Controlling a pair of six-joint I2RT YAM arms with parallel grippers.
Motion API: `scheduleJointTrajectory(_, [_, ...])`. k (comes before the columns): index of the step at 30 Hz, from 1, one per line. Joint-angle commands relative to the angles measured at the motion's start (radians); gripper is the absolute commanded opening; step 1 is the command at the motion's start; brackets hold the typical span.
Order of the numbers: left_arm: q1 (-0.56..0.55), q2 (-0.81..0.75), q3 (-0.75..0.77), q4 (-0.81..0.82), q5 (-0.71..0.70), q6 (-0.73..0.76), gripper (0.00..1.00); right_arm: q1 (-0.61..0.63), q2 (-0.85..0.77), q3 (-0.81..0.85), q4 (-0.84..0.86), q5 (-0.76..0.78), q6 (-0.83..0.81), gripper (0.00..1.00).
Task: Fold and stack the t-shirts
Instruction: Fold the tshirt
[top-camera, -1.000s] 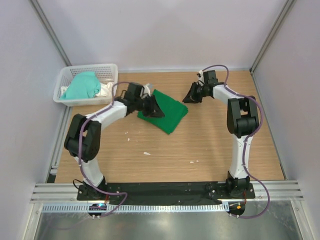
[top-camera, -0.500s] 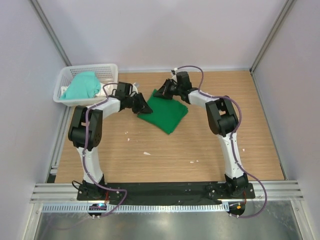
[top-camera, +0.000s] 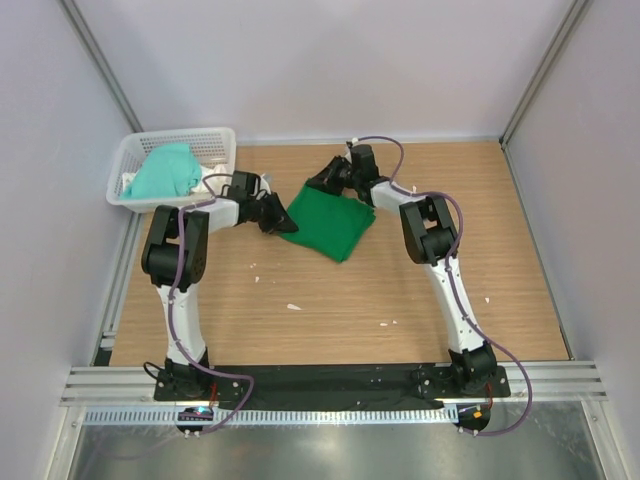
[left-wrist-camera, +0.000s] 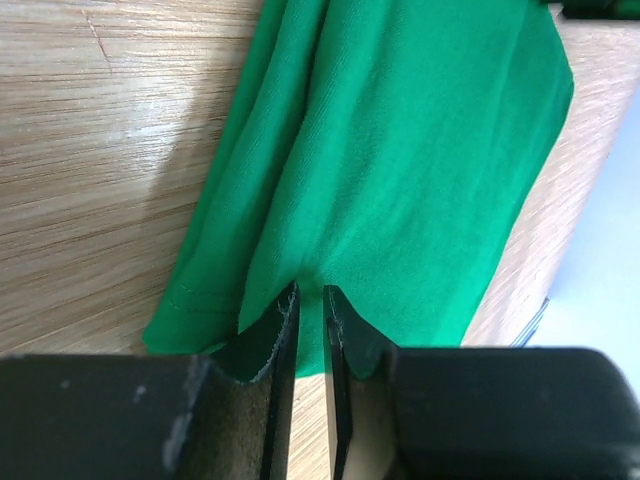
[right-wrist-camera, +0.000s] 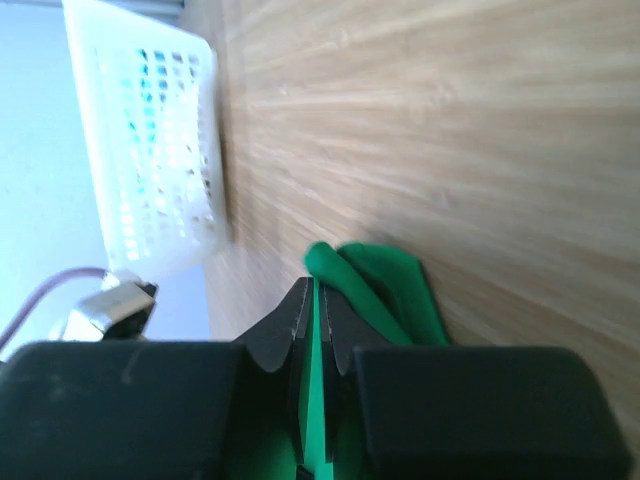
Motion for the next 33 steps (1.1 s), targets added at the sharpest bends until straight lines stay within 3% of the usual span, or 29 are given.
scheduleJointTrajectory(1, [-0.001,-0.039,-0.008,-0.055,-0.049,0.051,0.17,-0.017,0.001,0.122,-0.06,0.069,0.017,0.12])
scheduleJointTrajectory(8, [0.001,-0.105,0.104,-0.139,-0.043,0.044,0.23,-0.02,-0.188,0.086,-0.297,-0.055,-0.181,0.12])
scheduleJointTrajectory(17, [0.014,-0.031,0.118,-0.178,-0.023,0.038,0.22,0.001,-0.502,-0.371,-0.298,-0.224,-0.285,0.11])
scheduleJointTrajectory(22, [0.014,0.0,0.069,-0.165,-0.038,0.053,0.22,0.026,-0.489,-0.5,-0.287,-0.272,-0.311,0.11])
scheduleJointTrajectory(29, [0.014,0.046,0.048,-0.187,-0.076,0.099,0.19,0.02,-0.435,-0.621,-0.307,-0.227,-0.384,0.09])
scheduleJointTrajectory(33, [0.022,0.055,0.052,-0.221,-0.103,0.151,0.17,-0.012,-0.501,-0.767,-0.301,-0.212,-0.418,0.09])
